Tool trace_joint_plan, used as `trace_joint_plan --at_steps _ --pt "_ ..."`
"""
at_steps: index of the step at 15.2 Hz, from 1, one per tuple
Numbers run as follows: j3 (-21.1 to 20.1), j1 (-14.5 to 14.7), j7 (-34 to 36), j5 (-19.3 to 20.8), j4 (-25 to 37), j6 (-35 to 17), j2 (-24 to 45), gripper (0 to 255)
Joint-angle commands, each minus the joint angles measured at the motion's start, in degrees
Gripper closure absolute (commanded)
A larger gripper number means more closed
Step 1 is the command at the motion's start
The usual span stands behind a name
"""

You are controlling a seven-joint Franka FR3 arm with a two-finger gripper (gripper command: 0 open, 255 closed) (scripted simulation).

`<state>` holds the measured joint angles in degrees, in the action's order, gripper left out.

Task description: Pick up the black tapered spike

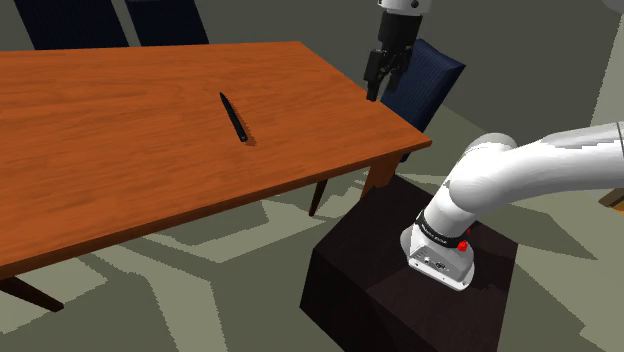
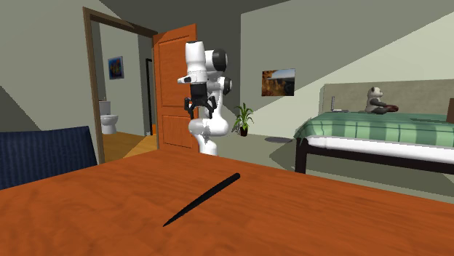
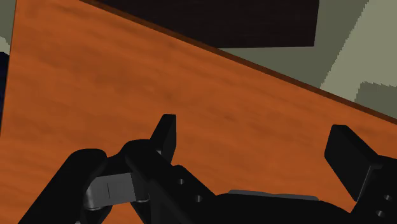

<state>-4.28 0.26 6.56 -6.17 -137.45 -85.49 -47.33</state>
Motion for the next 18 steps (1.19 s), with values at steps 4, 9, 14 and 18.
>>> trace_joint_plan --at_steps 4,9,14,18 --pt "-2.6 -0.2 3.4 -1.4 1.8 -4.2 5.8 0" --pt "-6.6 -0.8 9.2 -2.6 6.5 -10.4 16.2 0" --pt "-10.1 -1.6 15.2 -2.0 13.0 -15.2 27.2 0" --pt "-12.3 -2.0 20.3 -0.2 19.6 -17.8 36.4 0"
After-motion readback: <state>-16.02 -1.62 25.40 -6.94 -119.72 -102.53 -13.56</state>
